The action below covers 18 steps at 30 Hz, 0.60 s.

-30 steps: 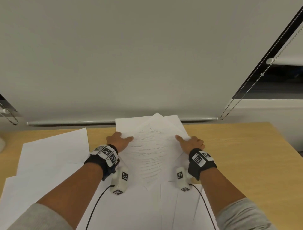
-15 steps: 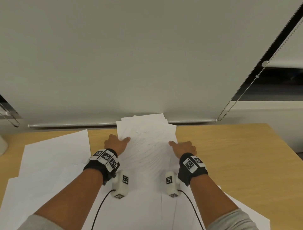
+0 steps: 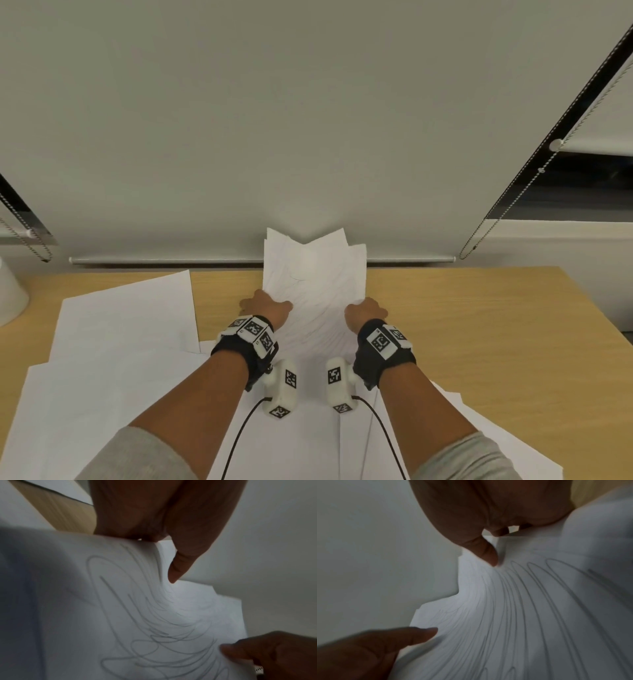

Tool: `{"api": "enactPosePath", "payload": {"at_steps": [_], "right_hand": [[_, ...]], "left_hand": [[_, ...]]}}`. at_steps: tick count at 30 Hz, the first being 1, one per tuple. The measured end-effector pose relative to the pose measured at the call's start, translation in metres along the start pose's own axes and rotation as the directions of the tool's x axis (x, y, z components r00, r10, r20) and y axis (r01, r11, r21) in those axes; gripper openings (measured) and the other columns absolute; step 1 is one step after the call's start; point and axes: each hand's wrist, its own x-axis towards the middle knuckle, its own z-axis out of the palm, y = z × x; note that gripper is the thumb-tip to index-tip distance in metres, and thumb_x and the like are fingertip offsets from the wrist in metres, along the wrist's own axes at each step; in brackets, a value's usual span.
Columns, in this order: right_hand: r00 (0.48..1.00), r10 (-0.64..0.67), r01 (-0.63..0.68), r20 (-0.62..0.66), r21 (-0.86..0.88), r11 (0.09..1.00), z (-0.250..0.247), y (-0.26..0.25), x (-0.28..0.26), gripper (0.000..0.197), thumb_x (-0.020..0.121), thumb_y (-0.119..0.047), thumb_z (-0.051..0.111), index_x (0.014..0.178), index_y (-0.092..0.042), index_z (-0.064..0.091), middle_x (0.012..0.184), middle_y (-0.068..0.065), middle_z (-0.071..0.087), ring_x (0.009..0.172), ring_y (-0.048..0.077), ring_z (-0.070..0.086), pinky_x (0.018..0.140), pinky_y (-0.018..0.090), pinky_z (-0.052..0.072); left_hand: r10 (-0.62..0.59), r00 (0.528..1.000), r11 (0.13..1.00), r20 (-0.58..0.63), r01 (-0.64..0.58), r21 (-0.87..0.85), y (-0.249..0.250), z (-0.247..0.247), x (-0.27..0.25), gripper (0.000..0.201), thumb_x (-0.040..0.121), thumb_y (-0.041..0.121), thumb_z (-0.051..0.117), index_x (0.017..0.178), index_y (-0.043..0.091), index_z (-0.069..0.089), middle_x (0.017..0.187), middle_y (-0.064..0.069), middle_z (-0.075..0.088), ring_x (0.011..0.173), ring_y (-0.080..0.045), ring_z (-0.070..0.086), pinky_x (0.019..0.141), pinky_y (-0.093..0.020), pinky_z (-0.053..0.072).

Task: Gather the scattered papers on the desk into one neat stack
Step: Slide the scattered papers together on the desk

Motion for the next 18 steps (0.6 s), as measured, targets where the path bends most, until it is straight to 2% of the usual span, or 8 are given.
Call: {"api": "enactPosePath", "payload": {"at_steps": [3,5,7,9,11,14,16,18], "right_hand": [[0.986,-0.166,0.166,-0.009,0.128,0.978,-0.003,-0.002,-0.005,0.037,0.092,0.000,0.042,0.129,0.003,0.046,0.132,0.022,0.053,0.117,0.035,0.053,0.090,0.033,0.044],[0.964,-0.263,0.265,-0.037,0.218,0.939,-0.011,-0.003,-0.014,0.034,0.091,0.002,0.043,0.124,0.002,0.050,0.127,0.021,0.057,0.110,0.033,0.057,0.084,0.031,0.045],[0.938,-0.341,0.341,-0.065,0.356,0.870,-0.024,-0.008,-0.024,0.032,0.091,0.003,0.048,0.123,0.000,0.051,0.125,0.019,0.059,0.101,0.027,0.057,0.081,0.029,0.048],[0.916,-0.394,0.373,-0.080,0.534,0.758,-0.040,-0.017,-0.037,0.032,0.091,0.004,0.049,0.122,-0.002,0.052,0.124,0.018,0.060,0.100,0.025,0.058,0.085,0.034,0.050],[0.890,-0.445,0.401,-0.098,0.635,0.660,-0.056,-0.027,-0.053,0.032,0.091,0.003,0.051,0.121,-0.007,0.054,0.121,0.014,0.062,0.106,0.029,0.060,0.094,0.042,0.049],[0.833,-0.537,0.462,-0.130,0.697,0.549,-0.079,-0.043,-0.085,0.032,0.090,0.003,0.052,0.117,-0.013,0.056,0.110,0.004,0.067,0.107,0.026,0.063,0.093,0.040,0.051],[0.785,-0.605,0.491,-0.132,0.728,0.478,-0.095,-0.053,-0.113,0.030,0.090,0.005,0.051,0.111,-0.015,0.058,0.108,0.001,0.067,0.102,0.022,0.064,0.092,0.038,0.052],[0.731,-0.675,0.492,-0.095,0.759,0.426,-0.110,-0.059,-0.143,0.029,0.091,0.006,0.049,0.109,-0.014,0.057,0.111,0.004,0.066,0.103,0.023,0.064,0.093,0.039,0.052]], "left_hand": [[0.059,0.998,0.998,-0.030,-0.058,0.025,0.000,0.001,-0.005,0.070,0.088,0.037,0.059,0.145,0.011,0.027,0.151,-0.018,0.024,0.137,-0.037,0.029,0.110,-0.045,0.031],[0.120,0.993,0.983,-0.021,-0.122,-0.141,-0.006,-0.006,-0.002,0.067,0.088,0.034,0.061,0.143,0.011,0.031,0.148,-0.017,0.035,0.133,-0.036,0.040,0.109,-0.044,0.037],[0.215,0.974,0.882,-0.072,-0.225,-0.414,-0.012,-0.023,-0.001,0.058,0.085,0.026,0.067,0.135,0.008,0.044,0.137,-0.015,0.053,0.123,-0.033,0.053,0.104,-0.044,0.044],[0.274,0.952,0.758,-0.133,-0.299,-0.580,-0.013,-0.048,-0.010,0.051,0.082,0.025,0.072,0.127,0.010,0.054,0.128,-0.011,0.062,0.116,-0.032,0.060,0.101,-0.047,0.048],[0.384,0.908,0.689,-0.168,-0.403,-0.603,-0.008,-0.075,-0.026,0.047,0.083,0.025,0.071,0.126,0.011,0.056,0.126,-0.006,0.064,0.111,-0.028,0.062,0.097,-0.044,0.050],[0.516,0.822,0.603,-0.241,-0.549,-0.579,0.005,-0.113,-0.059,0.051,0.082,0.023,0.073,0.125,0.010,0.050,0.122,-0.001,0.063,0.105,-0.019,0.063,0.091,-0.035,0.051],[0.540,0.792,0.546,-0.285,-0.587,-0.597,0.009,-0.141,-0.084,0.052,0.081,0.020,0.074,0.121,0.014,0.040,0.111,0.005,0.063,0.095,-0.011,0.064,0.083,-0.028,0.054],[0.588,0.770,0.472,-0.247,-0.575,-0.668,0.007,-0.165,-0.112,0.050,0.081,0.018,0.073,0.122,0.014,0.044,0.109,0.007,0.067,0.094,-0.009,0.068,0.079,-0.026,0.057]]}}
